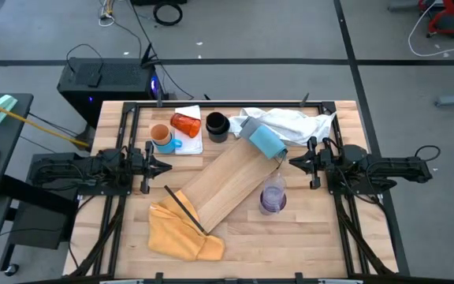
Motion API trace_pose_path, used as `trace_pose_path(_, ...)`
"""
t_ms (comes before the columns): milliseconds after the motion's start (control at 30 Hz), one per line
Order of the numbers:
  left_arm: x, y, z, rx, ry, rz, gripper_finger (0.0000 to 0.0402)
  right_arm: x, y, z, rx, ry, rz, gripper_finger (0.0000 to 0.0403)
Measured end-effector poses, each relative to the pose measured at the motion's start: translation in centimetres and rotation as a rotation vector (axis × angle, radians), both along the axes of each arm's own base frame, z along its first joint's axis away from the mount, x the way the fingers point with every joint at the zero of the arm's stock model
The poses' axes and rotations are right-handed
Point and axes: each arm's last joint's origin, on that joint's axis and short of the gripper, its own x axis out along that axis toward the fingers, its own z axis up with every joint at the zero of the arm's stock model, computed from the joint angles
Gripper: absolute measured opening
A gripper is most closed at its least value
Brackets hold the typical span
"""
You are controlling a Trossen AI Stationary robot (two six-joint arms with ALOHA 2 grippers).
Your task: Stack small to large cups/mugs on shelf
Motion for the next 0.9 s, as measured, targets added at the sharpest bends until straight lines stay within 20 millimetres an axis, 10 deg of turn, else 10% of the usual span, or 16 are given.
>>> trace_pose_path(900,0.0,0.0,0.0,0.0,0.0,0.0,0.0028,0.0,0.0,0.0,0.0,0.0,0.0,0.0035)
